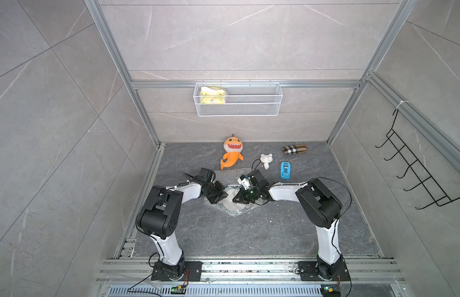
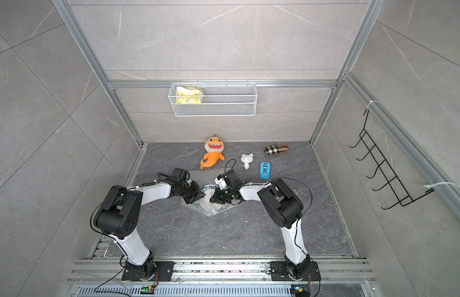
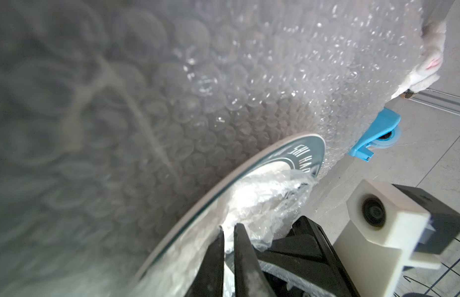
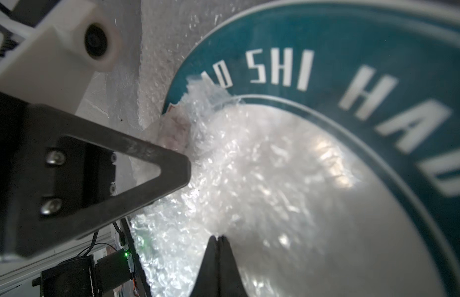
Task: Wrap dinner plates in bubble wrap
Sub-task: Wrap the plate in the bubble wrap.
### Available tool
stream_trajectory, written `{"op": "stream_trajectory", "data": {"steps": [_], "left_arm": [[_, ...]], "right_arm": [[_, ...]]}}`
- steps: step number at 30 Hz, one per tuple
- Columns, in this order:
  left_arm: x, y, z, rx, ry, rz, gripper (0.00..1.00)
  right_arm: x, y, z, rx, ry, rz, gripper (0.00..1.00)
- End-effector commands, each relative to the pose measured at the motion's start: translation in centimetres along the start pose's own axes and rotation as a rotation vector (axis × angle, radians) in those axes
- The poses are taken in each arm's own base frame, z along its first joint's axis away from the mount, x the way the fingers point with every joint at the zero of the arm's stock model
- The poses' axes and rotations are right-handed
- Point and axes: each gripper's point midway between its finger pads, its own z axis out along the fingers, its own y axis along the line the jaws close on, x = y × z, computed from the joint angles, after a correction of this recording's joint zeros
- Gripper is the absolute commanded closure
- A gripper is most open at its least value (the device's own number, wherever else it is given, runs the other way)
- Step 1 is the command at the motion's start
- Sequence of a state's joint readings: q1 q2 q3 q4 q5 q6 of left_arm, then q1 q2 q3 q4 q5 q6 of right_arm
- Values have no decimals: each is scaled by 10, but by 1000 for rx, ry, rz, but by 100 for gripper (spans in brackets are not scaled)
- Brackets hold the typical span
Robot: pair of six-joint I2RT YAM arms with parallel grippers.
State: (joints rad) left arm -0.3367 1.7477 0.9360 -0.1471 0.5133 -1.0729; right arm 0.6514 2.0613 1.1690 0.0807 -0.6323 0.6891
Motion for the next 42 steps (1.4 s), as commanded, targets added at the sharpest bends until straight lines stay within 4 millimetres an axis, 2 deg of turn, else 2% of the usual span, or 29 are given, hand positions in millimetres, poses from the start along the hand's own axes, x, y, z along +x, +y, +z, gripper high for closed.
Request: {"op": "stream_trajectory", "data": {"steps": [1, 6, 10, 15, 20, 23, 25, 28, 29, 31, 35, 38, 42], "left_arm": [[5, -21, -22, 32, -21, 17, 88], [24, -28, -17, 74, 5, 2, 91], [34, -17, 1, 56, 38, -11, 94], [36, 28, 19, -49, 35, -45, 97], [35, 58, 34, -127, 39, -59, 98], [37, 71, 35, -165, 39, -66, 99], [37, 78, 34, -184, 31, -70, 99], [36, 82, 31, -197, 22, -75, 99], [36, 83, 31, -199, 22, -76, 99], [36, 84, 31, -203, 21, -80, 99], [35, 84, 30, -204, 21, -83, 100], [34, 84, 29, -205, 17, -85, 100], [35, 84, 28, -207, 18, -85, 100]], "right_arm": [[16, -31, 9, 84, 26, 68, 96], [13, -31, 10, 83, 22, 71, 96], [12, -30, 9, 82, 20, 73, 97], [6, -20, 4, 68, 5, 65, 96], [1, -6, -3, 33, -6, 53, 95], [-11, 9, -17, -20, -40, 48, 88], [-28, 16, -36, -66, -88, 53, 73], [-58, 13, -72, -89, -177, 52, 59], [-66, 9, -82, -75, -198, 44, 53], [-83, -8, -99, -13, -240, 32, 50], [-110, -51, -114, 124, -289, 24, 50], [-125, -81, -111, 184, -297, 37, 48], [-135, -106, -93, 195, -272, 67, 45]]}}
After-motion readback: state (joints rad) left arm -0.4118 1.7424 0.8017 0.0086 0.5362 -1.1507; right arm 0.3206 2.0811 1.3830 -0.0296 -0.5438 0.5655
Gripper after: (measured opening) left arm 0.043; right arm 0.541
